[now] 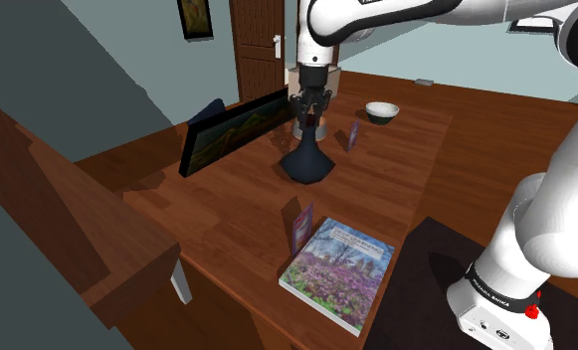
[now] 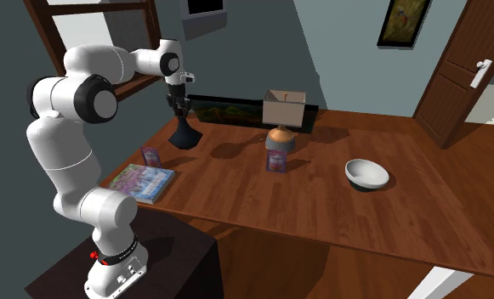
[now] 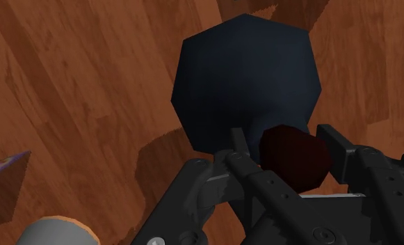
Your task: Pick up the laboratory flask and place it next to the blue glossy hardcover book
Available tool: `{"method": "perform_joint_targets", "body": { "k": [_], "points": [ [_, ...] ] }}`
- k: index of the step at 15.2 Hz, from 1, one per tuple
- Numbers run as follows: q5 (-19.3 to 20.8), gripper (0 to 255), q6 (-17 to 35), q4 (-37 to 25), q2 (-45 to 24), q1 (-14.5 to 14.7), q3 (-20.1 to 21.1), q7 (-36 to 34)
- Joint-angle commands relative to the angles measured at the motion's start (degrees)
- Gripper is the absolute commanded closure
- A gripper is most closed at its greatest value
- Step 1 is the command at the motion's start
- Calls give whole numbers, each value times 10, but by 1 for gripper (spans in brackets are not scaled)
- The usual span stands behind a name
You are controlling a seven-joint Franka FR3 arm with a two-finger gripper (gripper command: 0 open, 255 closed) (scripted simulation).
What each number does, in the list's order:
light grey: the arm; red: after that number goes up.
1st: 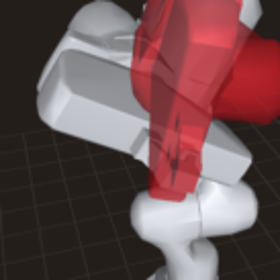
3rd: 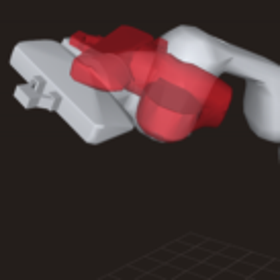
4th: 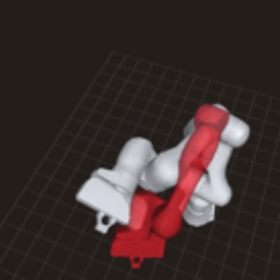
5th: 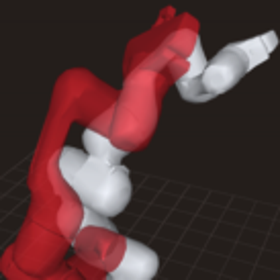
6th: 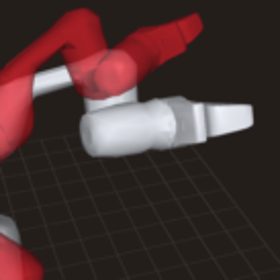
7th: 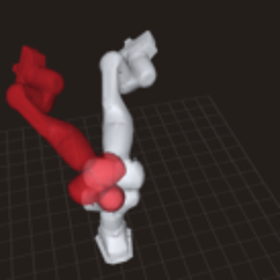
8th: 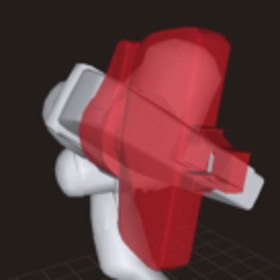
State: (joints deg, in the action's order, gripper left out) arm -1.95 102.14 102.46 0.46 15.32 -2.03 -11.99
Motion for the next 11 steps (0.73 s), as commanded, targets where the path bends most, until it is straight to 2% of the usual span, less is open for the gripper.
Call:
{"method": "perform_joint_targets", "body": {
  "k": [1,11],
  "points": [
    [0,255,17,15,0,1,1,0],
    [-1,255,92,83,-8,1,1,2]
  ]
}}
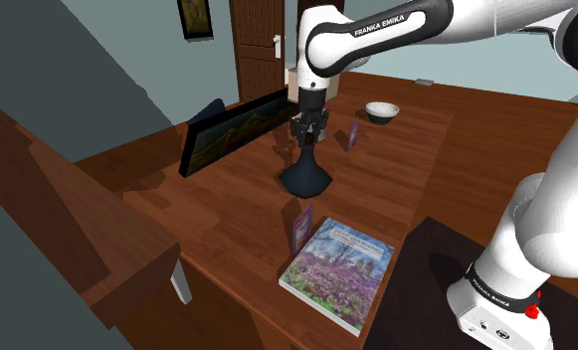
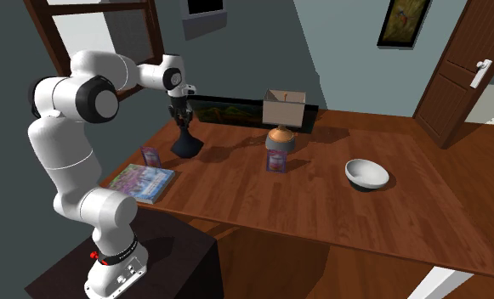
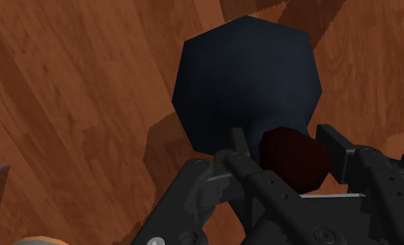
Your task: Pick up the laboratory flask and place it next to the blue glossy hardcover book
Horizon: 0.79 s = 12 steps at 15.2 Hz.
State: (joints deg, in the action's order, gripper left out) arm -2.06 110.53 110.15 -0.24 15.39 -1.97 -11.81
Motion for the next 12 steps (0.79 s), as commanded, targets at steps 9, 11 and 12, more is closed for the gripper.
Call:
{"method": "perform_joint_targets", "body": {
  "k": [9,11,12],
  "points": [
    [-2,255,75,55,-19,0,0,3],
    [-3,255,90,64,-24,0,0,4],
    [-3,255,97,69,-27,0,0,4]
  ]
}}
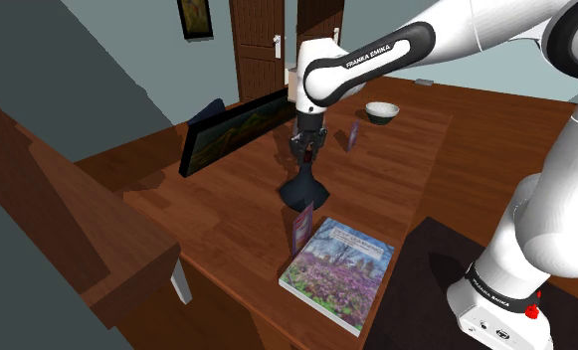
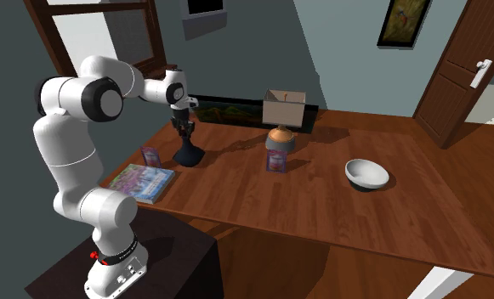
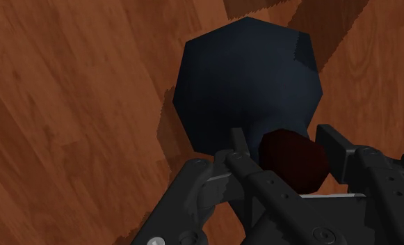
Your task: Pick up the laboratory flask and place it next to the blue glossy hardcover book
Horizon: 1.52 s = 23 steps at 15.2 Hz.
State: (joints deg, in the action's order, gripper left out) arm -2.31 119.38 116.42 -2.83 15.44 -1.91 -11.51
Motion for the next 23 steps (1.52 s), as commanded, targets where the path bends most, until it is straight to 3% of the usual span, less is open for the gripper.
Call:
{"method": "perform_joint_targets", "body": {
  "k": [1,9,10,15,19,23],
  "points": [
    [-1,255,18,12,-5,0,0,2],
    [-1,255,18,12,-5,0,0,2],
    [-1,0,18,12,-5,0,0,1],
    [-1,0,18,12,-5,0,0,2],
    [2,0,-52,-34,19,-1,-1,0],
    [2,0,-52,-34,19,-1,-1,0]
  ]
}}
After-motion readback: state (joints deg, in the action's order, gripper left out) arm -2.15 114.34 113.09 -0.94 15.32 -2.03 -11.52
